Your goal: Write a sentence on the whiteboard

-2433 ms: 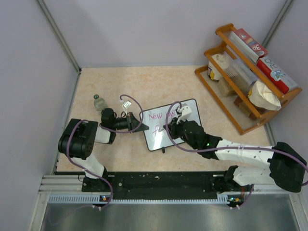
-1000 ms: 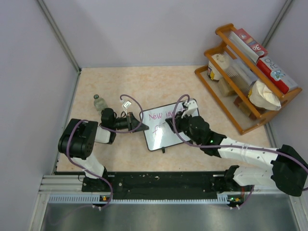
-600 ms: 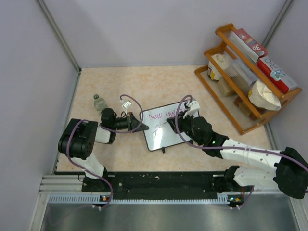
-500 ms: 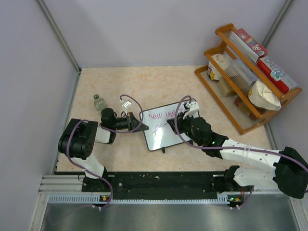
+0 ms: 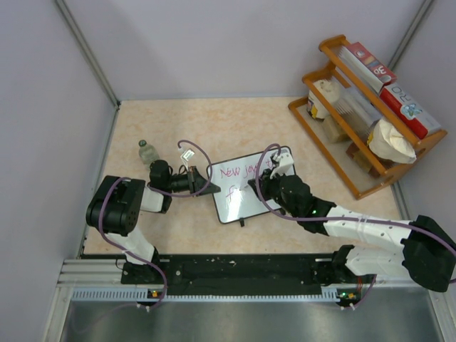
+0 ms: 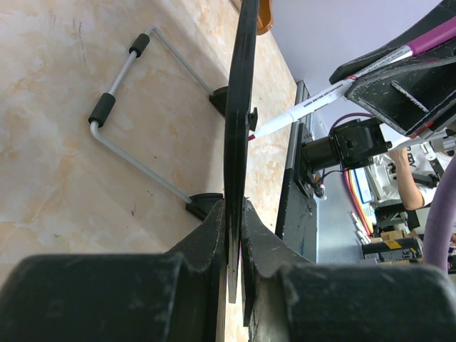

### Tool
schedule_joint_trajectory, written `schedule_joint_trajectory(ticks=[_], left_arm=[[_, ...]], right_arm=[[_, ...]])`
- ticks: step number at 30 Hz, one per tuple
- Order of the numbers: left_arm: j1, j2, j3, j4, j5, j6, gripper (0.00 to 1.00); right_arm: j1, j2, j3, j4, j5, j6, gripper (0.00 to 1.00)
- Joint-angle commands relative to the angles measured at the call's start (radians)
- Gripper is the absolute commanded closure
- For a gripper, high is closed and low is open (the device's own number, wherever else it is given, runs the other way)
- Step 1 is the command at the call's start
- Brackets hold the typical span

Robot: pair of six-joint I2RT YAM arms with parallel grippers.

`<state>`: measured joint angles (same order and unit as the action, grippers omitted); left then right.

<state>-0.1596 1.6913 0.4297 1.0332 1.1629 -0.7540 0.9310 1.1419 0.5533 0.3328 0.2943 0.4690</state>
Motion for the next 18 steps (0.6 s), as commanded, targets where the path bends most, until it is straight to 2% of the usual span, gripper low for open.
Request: schedule_joint_trajectory(ticks=[1,11,18], left_arm=[[0.003,0.001,-0.002,0.027,0.011,-0.005,1.0],[0.003,-0.001,-0.002,0.028,0.011,-0.005,1.0],[0.003,-0.002,-0.003,0.031,0.011,-0.007,1.0]], right_arm=[[-0.009,-0.002,0.005,0.041,0.028,-0.001,1.0],[-0.009,0.009,-0.004,0.083,0.019,0.0,1.0],[-0.009,0.027,0.011,0.051,0.031,-0.001,1.0]])
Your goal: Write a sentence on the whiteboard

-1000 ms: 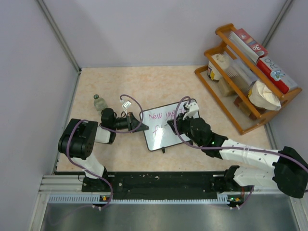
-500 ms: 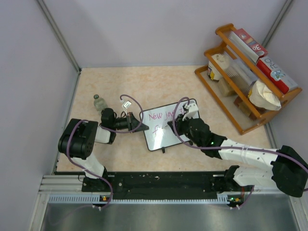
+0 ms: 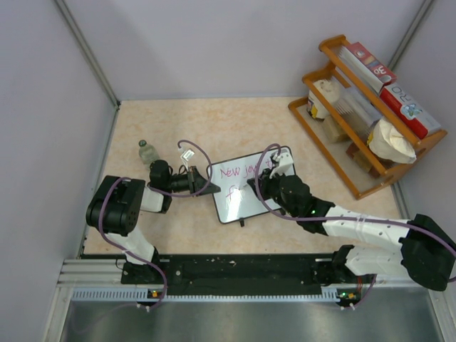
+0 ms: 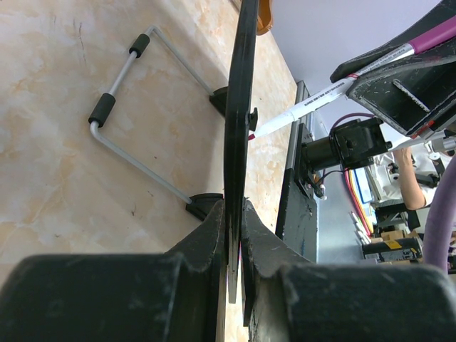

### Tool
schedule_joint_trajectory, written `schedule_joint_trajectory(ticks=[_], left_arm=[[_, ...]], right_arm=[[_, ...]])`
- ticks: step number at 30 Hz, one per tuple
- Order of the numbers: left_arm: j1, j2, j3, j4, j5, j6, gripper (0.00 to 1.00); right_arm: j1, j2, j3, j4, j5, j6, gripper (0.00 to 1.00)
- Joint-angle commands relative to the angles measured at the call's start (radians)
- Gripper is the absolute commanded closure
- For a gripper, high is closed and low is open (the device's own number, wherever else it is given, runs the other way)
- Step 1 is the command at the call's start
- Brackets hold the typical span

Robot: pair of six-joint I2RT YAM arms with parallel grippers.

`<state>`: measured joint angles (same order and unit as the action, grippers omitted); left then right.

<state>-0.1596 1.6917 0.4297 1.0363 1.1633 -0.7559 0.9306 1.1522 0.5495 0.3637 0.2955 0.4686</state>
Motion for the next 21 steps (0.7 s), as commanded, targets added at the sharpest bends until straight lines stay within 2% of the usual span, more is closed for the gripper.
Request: schedule_joint_trajectory(ticks=[1,21], left_arm=[[0.003,-0.001,-0.003,0.028,0.01,-0.005,1.0],[0.003,-0.001,-0.003,0.027,0.01,-0.005,1.0]], right_arm=[[-0.007,0.02,0.015,0.012,0.025,0.001,1.0],[-0.009,-0.019,-0.068,0.012,-0.022,0.022,1.0]])
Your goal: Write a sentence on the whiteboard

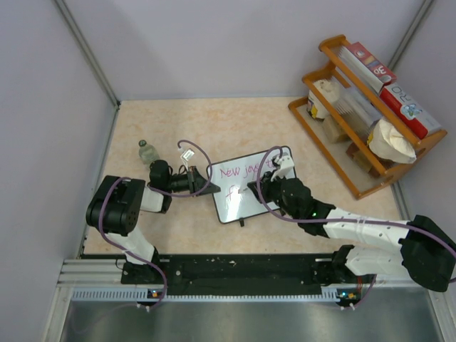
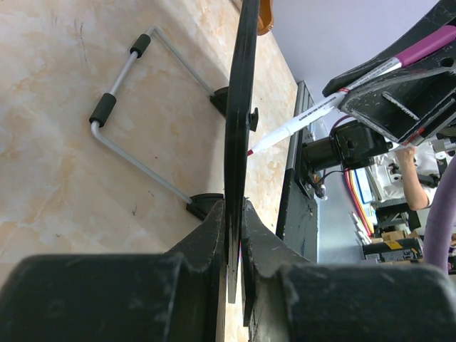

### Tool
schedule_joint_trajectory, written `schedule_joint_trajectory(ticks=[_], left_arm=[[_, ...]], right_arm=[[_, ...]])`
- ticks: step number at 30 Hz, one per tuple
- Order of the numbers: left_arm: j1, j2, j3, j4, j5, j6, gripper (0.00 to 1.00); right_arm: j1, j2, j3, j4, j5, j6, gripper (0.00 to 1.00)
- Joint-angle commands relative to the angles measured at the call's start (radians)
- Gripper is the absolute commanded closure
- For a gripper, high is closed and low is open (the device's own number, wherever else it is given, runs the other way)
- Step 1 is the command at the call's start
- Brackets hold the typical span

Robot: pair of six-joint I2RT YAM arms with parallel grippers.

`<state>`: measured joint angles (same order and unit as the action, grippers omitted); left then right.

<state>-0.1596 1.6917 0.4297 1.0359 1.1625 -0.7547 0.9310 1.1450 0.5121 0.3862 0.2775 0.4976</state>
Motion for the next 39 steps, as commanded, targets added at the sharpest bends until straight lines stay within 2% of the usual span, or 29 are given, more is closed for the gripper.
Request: schedule_joint_trajectory(ticks=[1,39], left_arm=[[0.003,-0.001,-0.005,0.029,0.011,-0.006,1.0],[0.003,-0.003,-0.002,0.027,0.009,-0.006,1.0]], right_arm=[[-0.009,-0.011,-0.035,-0.01,-0.008,-0.005,1.0],[-0.011,-0.002,0.031,0.026,0.098,-0.019,1.0]])
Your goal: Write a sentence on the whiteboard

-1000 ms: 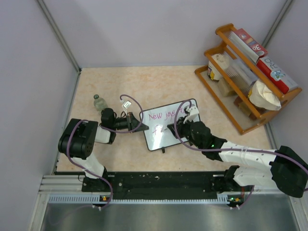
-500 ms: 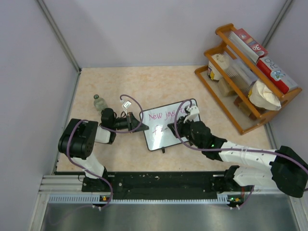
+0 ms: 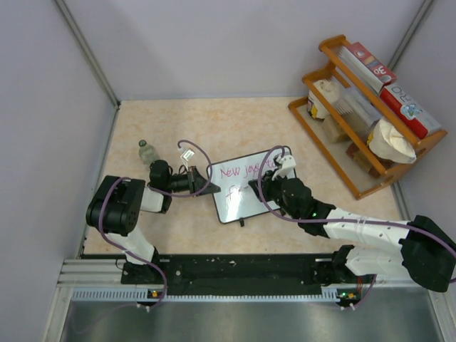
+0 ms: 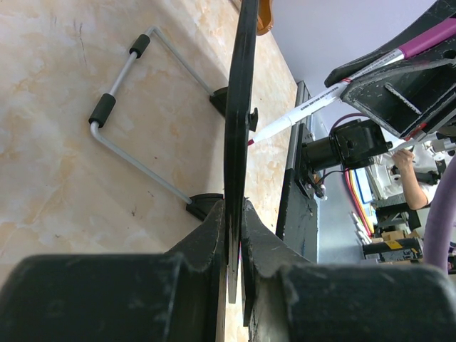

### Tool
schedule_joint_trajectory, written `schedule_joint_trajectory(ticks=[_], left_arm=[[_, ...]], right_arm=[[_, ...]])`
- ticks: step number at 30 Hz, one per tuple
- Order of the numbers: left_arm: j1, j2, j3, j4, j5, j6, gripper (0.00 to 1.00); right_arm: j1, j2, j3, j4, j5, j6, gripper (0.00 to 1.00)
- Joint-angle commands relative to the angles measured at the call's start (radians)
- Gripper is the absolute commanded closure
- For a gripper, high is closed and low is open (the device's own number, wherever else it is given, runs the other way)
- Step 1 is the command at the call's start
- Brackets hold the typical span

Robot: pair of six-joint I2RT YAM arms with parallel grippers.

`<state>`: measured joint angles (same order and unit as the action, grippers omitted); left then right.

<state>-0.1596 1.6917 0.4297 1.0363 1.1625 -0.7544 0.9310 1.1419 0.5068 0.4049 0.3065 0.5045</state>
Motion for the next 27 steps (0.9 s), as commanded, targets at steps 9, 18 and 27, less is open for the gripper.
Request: schedule_joint_trajectory(ticks=[9,18,27], left_arm=[[0.003,-0.001,-0.003,0.027,0.011,-0.006,1.0],[0.003,-0.001,-0.003,0.03,0.011,-0.006,1.0],[0.003,0.0,-0.003,0.03,0.011,-0.008,1.0]], right_arm=[[-0.017,-0.022,0.016,-0.015,0.078,-0.018,1.0],[-0.018,-0.045,-0.007,-0.037,0.051,-0.012,1.0],[-0.018,-0.042,-0.03,-0.044,0.003,-0.003,1.0]])
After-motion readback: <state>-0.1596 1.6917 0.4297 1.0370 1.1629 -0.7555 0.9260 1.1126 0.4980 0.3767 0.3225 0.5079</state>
